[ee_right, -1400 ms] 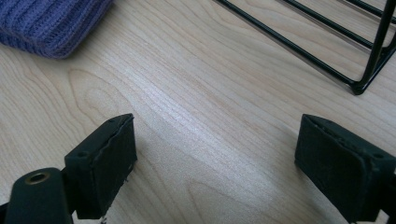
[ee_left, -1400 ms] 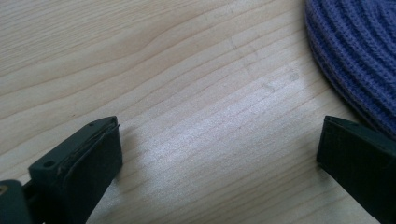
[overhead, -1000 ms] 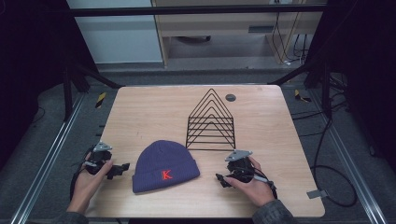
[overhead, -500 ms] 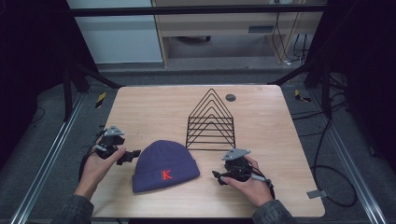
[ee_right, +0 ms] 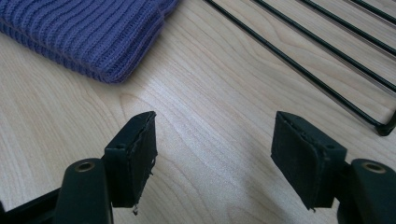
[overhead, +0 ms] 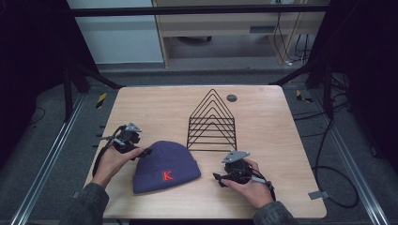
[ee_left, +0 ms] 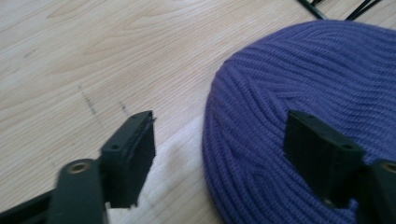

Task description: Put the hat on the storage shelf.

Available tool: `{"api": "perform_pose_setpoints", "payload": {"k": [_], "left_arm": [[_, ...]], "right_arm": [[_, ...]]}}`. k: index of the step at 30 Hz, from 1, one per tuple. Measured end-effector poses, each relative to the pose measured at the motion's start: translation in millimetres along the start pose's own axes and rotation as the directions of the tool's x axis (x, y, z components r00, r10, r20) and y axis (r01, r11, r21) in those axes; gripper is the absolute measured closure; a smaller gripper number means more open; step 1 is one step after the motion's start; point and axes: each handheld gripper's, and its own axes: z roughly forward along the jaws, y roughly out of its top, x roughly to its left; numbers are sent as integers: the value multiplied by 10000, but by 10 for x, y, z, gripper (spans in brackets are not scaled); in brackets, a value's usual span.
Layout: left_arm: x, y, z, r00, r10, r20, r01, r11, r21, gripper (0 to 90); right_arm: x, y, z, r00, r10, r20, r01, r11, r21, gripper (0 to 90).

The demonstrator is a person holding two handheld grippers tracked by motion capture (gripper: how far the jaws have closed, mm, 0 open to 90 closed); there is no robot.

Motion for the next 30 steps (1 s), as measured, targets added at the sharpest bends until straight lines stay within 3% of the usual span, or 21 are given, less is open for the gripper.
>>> {"api": "perform_pose_setpoints", "payload": {"k": [7,18,25,30], "left_arm": [[-21,23,136,9996,207,177,-215,9985,504,315],[-43,24,290,9992,188,358,-223,9947,1006,413],[-95,40,321,9984,357,439,-407,9922,1181,525],[-128,45,332,9984,322,470,-380,9910,1281,680]], "right_arm": [[-20,-14,-8,10000,59,37,-59,10000,4,310],[-29,-17,-21,9999,124,16,-124,9999,-57,296],[-37,-13,-24,9999,141,18,-141,9999,-64,287],[-48,-13,-33,9998,178,61,-177,9997,-143,282]]}}
